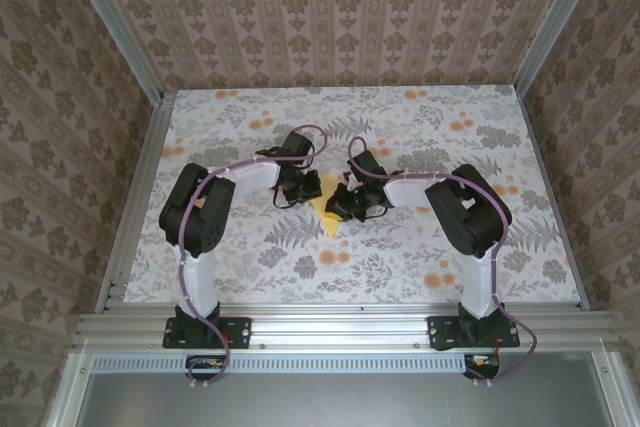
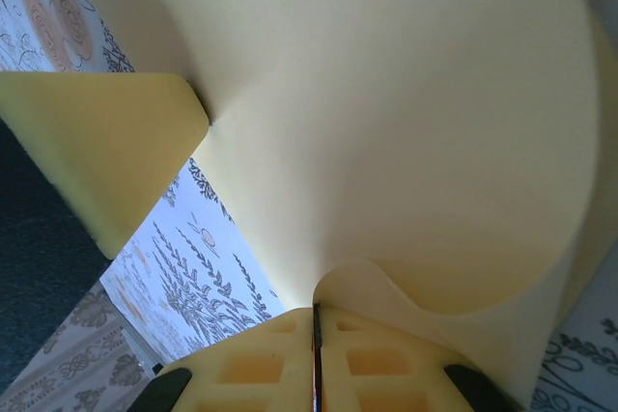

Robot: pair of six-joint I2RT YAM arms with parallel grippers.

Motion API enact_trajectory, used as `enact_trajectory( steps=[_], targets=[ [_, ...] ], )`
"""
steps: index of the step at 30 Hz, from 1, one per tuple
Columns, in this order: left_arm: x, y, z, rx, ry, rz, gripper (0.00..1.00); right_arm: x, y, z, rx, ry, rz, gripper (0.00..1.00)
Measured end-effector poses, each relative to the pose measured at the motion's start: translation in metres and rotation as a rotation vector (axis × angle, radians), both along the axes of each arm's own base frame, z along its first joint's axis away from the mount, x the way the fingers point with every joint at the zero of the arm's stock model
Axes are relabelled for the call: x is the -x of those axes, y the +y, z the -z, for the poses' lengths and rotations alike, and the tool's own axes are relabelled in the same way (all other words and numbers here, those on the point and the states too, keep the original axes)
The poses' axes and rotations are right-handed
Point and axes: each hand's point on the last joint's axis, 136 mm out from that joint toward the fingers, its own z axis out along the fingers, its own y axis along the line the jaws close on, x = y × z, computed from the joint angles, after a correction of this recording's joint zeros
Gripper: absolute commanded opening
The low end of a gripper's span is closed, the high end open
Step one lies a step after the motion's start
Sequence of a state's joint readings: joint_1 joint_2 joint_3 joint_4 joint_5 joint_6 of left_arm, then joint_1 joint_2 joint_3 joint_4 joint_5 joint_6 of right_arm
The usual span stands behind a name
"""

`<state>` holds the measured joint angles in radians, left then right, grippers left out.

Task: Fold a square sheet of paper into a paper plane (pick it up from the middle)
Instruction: Third fold the triangle at the center of the table.

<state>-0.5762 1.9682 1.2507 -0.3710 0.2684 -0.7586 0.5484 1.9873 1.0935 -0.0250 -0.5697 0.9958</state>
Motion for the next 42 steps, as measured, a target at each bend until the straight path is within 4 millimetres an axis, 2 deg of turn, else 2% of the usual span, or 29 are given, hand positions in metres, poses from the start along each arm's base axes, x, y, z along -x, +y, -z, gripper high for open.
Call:
enact_trajectory(
  steps=[42],
  targets=[
    [0.0005,-0.0007,0.0002,-0.006,-0.005,0.004,0.11,-0.0024,0.0032,0.0002,-0.023,0.015,0.018,0.10]
  ],
)
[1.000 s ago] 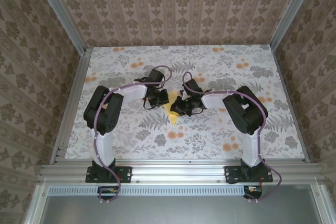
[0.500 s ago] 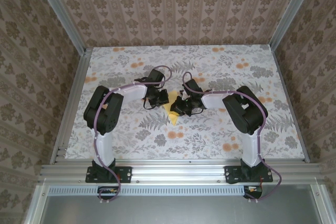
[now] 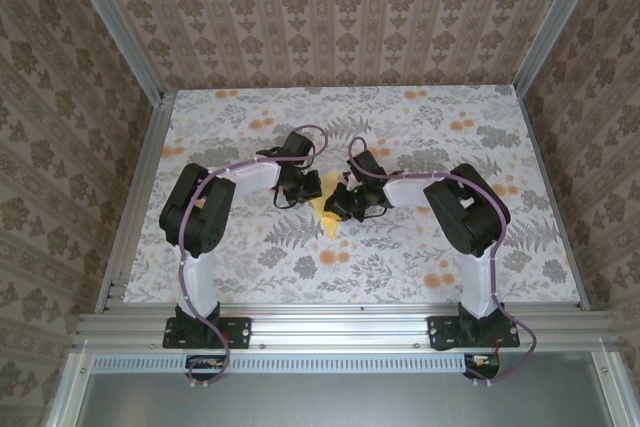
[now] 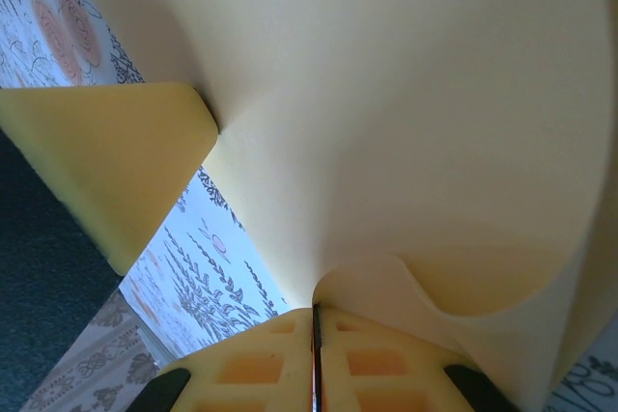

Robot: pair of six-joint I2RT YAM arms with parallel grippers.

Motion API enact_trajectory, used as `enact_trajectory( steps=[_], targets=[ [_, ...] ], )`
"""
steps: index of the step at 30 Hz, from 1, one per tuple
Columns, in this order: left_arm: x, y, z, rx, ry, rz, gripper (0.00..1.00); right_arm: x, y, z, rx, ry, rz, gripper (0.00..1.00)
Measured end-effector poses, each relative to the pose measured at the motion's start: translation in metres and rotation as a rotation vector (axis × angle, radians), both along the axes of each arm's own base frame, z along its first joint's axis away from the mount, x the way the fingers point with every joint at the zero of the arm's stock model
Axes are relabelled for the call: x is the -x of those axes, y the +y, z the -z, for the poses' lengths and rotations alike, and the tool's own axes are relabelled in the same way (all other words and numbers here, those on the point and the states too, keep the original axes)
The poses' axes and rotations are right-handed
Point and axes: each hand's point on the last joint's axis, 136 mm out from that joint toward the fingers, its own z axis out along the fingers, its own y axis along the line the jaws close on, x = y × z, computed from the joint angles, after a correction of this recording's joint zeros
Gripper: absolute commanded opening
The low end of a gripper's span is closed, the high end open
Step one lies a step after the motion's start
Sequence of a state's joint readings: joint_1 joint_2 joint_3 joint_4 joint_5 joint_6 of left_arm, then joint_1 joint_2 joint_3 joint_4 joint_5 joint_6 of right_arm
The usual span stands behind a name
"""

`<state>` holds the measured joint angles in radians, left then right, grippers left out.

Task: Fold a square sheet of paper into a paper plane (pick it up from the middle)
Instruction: Third fold the triangle at the center of the table.

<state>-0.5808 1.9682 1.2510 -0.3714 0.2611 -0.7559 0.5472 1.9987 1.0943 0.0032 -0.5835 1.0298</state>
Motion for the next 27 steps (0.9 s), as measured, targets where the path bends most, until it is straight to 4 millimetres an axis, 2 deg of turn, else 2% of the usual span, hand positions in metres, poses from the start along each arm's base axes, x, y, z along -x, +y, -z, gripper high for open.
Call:
enact_trajectory(
  steps=[8,16,20,22,27],
  targets=[
    [0.0000,0.0000,0.0000,0.000,0.000,0.000,0.11,-0.0001,-0.0008,0.0008,0.005,-0.001,0.002,0.13],
    [-0.0001,0.0000,-0.0001,0.000,0.000,0.000,0.12,-0.0031,0.0031,-0.0050,-0.021,-0.014,0.003,0.33],
    [-0.0009,0.0008,-0.0016,-0.006,0.001,-0.002,0.12,-0.0043,0.0040,-0.0073,-0.028,-0.017,0.008,0.34],
    [-0.0011,0.0021,-0.0025,-0.015,0.003,-0.005,0.12,-0.0044,0.0040,-0.0075,-0.029,-0.019,0.008,0.31],
    [-0.0010,0.0015,-0.0066,-0.018,0.007,-0.003,0.12,-0.0038,-0.0002,-0.0012,-0.007,-0.017,0.023,0.10]
  ],
)
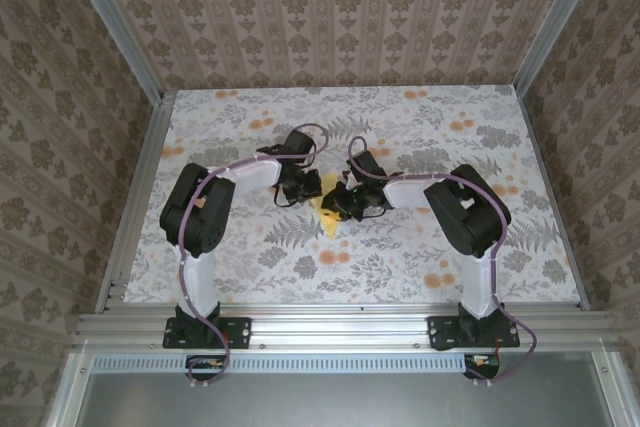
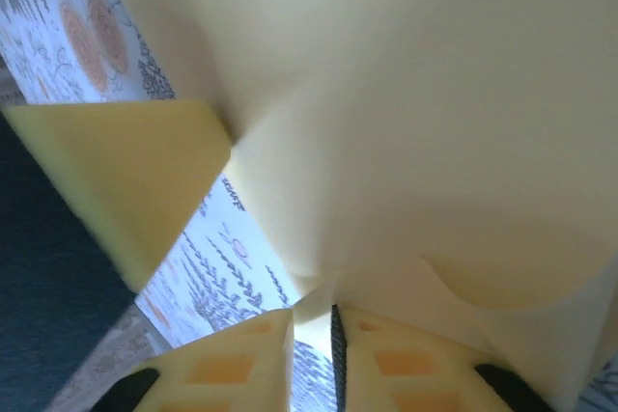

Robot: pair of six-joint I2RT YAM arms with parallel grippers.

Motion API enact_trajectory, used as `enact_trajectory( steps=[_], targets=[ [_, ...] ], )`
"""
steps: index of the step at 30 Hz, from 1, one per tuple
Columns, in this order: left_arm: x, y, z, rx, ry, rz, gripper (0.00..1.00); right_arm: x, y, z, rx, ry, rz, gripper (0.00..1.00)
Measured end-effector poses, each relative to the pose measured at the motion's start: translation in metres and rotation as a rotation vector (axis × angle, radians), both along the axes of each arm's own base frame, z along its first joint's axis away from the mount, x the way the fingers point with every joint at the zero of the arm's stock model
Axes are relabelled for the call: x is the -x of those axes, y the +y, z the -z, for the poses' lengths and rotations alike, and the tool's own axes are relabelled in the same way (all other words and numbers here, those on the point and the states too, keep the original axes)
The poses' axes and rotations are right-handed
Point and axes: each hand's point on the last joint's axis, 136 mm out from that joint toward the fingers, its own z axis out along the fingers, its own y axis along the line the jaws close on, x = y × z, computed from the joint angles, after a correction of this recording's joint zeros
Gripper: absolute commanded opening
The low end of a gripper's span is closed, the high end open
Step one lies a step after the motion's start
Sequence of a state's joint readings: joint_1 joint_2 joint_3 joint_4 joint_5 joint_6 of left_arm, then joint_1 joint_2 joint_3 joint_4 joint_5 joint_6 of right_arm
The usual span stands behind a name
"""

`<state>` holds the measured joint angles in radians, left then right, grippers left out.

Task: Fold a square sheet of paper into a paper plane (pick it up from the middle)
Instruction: Third fold the triangle at the center of the table.

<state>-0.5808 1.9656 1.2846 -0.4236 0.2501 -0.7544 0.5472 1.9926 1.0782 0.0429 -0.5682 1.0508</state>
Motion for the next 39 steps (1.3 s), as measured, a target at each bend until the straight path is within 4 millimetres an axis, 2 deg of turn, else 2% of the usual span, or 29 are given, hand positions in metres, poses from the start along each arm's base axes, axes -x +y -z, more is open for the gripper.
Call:
enact_trajectory(
  steps=[5,11,19,25,35,39],
  targets=[
    [0.005,-0.001,-0.016,0.039,-0.019,0.007,0.12,0.001,-0.002,0.003,0.015,-0.001,0.002,0.03],
    [0.027,-0.001,-0.027,0.112,-0.006,0.020,0.09,0.001,-0.003,0.004,0.020,-0.010,-0.008,0.00],
    [0.046,-0.007,-0.019,0.126,0.040,0.044,0.02,0.001,-0.003,0.004,0.021,-0.012,-0.010,0.00],
    [0.050,-0.008,-0.016,0.120,0.051,0.051,0.00,0.001,-0.003,0.004,0.021,-0.012,-0.010,0.00],
    [0.058,-0.002,0.005,0.072,0.108,0.046,0.00,0.001,-0.003,0.004,0.021,-0.012,-0.010,0.00],
    [0.057,-0.003,0.006,0.067,0.107,0.046,0.00,0.001,-0.003,0.004,0.021,-0.012,-0.009,0.00]
  ],
)
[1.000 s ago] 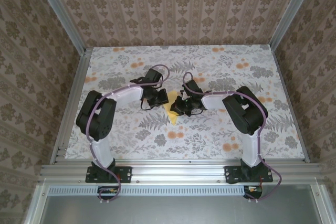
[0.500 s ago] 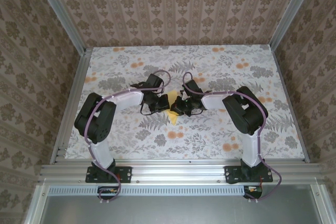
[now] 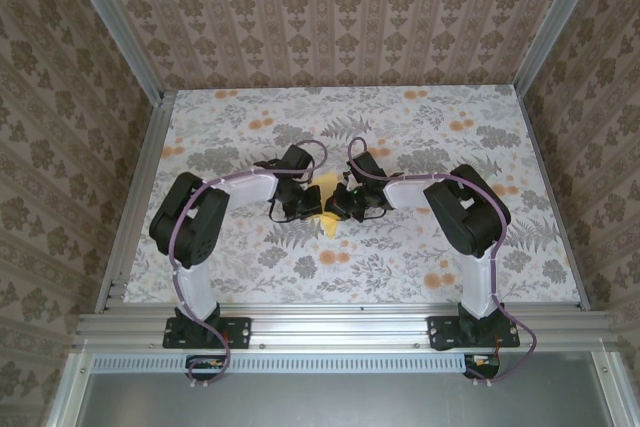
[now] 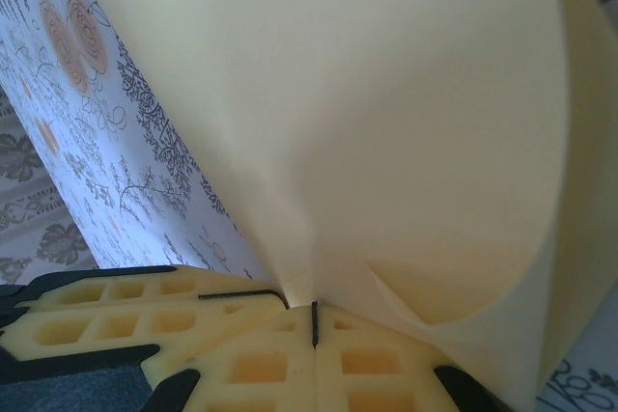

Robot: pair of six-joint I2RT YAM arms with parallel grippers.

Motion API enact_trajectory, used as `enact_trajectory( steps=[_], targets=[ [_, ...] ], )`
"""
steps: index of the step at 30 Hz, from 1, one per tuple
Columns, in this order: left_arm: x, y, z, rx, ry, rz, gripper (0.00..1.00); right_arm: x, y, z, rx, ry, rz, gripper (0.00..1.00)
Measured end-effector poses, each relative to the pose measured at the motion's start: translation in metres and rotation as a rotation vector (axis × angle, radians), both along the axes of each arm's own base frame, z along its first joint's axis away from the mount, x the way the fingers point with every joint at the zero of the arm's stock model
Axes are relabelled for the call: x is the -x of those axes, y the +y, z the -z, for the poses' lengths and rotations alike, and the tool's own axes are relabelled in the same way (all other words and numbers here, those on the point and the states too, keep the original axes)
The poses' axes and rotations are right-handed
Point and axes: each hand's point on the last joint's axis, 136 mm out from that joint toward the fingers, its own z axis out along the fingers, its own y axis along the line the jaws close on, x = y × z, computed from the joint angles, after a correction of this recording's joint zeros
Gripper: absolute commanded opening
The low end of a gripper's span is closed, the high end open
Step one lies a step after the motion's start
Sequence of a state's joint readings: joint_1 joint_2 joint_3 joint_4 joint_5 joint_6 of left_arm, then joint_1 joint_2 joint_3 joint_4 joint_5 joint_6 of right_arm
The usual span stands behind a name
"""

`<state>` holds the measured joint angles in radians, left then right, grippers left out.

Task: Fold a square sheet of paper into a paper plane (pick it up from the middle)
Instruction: Third fold the triangle at the center of the table.

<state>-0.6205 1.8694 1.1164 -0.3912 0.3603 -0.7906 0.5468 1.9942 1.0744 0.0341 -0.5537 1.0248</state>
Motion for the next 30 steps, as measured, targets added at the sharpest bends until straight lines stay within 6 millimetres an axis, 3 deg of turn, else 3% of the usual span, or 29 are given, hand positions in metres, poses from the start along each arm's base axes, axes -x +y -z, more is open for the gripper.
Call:
enact_trajectory(
  steps=[17,30],
  targets=[
    [-0.007,-0.002,-0.011,0.027,-0.035,-0.048,0.00,0.000,-0.001,0.000,-0.001,0.001,0.002,0.00],
    [-0.008,-0.003,-0.006,0.029,-0.025,-0.068,0.00,-0.001,-0.002,0.000,-0.003,0.003,0.008,0.00]
  ],
)
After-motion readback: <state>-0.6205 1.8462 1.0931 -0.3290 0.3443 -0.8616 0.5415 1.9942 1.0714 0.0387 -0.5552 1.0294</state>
